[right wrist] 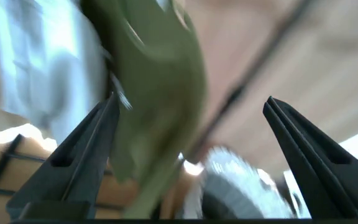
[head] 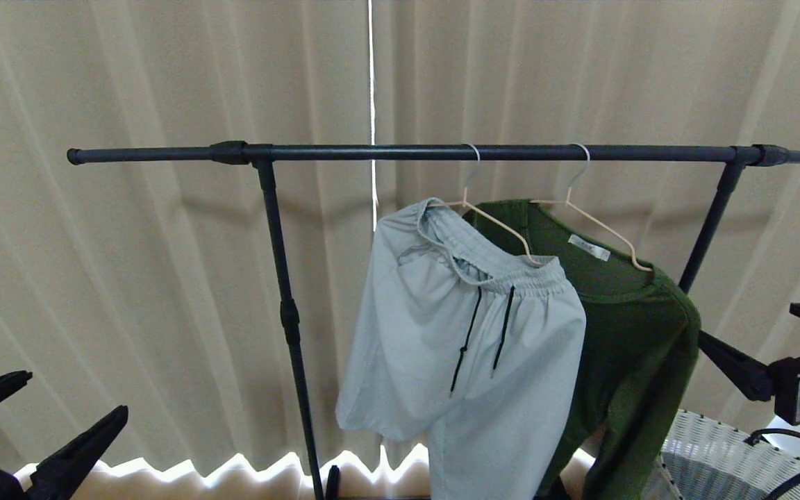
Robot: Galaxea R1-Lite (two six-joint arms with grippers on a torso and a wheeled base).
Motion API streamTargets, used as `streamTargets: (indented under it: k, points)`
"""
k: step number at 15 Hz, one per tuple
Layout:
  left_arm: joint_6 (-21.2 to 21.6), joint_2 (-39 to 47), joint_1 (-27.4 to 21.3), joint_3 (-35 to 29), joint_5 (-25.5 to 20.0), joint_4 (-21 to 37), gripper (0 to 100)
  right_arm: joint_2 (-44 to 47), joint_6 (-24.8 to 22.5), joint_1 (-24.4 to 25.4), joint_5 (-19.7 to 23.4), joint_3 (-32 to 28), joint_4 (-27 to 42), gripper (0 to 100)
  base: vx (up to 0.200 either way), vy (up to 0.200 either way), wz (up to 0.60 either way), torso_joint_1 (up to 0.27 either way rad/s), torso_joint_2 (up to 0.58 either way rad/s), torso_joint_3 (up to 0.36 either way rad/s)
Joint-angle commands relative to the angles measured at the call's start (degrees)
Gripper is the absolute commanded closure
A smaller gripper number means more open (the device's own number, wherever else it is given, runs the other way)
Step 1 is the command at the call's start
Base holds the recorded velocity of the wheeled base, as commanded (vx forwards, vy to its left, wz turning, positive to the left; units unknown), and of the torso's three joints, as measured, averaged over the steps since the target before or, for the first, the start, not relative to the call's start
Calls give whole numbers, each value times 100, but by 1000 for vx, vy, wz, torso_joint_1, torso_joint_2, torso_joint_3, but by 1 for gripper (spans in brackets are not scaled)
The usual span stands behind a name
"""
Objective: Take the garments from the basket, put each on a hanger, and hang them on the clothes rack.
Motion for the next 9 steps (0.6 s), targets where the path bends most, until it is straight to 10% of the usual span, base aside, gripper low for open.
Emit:
streamTargets:
  k: [1, 9]
  points:
    - [2, -60, 179, -13, -2, -14, 0, -275, 5, -407, 14, 406, -10, 0, 0, 0, 0, 0, 0, 0]
    - [2, -51, 223, 49, -2, 3, 0, -1593, 515, -1567, -57, 1769, 412, 0, 0, 0, 0, 0, 0, 0]
